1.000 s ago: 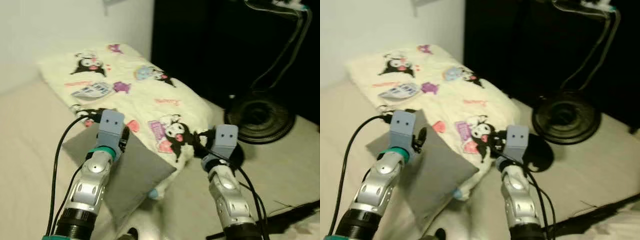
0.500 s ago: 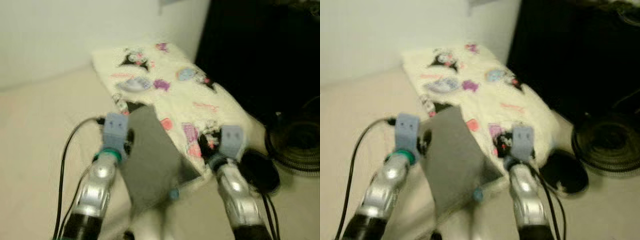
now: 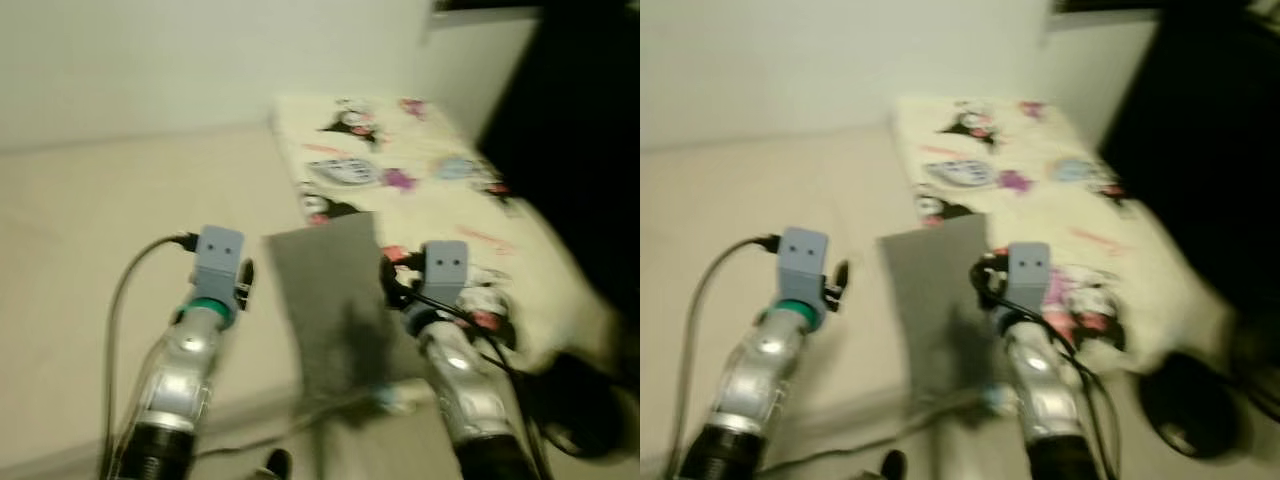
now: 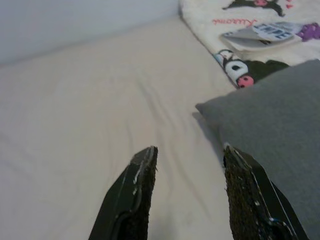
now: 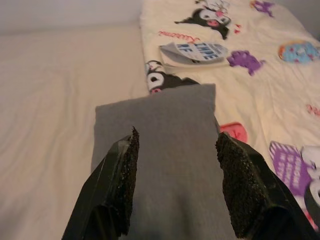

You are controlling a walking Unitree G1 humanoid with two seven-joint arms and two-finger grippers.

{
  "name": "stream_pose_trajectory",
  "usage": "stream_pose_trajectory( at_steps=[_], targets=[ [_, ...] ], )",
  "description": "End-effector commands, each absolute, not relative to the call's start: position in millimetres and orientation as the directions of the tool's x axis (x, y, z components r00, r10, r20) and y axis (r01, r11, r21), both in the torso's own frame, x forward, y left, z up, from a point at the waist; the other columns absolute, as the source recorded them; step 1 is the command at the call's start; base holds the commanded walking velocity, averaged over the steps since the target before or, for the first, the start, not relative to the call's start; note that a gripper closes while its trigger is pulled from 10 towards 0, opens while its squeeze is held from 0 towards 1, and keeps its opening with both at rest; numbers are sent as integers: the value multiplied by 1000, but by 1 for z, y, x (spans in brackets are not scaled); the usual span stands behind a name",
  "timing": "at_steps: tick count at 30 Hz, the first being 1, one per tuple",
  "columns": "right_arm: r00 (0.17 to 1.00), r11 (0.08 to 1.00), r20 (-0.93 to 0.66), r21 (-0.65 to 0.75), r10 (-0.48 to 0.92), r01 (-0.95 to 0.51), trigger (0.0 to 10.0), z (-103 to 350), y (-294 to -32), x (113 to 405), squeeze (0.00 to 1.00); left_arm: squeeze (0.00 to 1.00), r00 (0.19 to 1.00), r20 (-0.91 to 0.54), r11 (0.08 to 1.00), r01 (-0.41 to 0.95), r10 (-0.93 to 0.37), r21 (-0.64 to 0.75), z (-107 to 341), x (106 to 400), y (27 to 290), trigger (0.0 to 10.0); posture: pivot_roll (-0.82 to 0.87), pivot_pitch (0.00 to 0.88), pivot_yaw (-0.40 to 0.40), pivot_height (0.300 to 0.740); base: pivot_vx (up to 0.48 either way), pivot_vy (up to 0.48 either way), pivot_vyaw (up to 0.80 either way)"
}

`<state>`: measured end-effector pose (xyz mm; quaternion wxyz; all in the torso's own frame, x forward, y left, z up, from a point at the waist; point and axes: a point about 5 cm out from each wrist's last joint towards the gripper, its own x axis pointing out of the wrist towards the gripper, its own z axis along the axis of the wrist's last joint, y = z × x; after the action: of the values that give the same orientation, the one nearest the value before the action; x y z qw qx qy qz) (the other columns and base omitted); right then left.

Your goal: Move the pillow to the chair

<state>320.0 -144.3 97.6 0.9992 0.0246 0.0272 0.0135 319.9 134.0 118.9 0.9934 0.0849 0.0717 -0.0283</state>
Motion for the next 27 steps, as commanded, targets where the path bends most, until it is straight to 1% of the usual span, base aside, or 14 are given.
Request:
stream_pose_trajectory(
  at_steps=[1,18,27],
  targets=[
    [998,998,-63,56,24,-21,10000,95,-145,319,0,0,986,-158,981,75,-47,178,116,319,133,10000,14,15,-12,740,0,0,800],
    [997,998,-69,56,22,-18,10000,91,-146,319,0,0,984,-168,982,90,-62,164,115,318,132,10000,12,0,-7,740,0,0,800],
    [997,996,-75,91,1,6,10000,88,-149,318,0,0,984,-167,979,95,-65,179,117,320,133,10000,16,0,-8,740,0,0,0]
  ],
)
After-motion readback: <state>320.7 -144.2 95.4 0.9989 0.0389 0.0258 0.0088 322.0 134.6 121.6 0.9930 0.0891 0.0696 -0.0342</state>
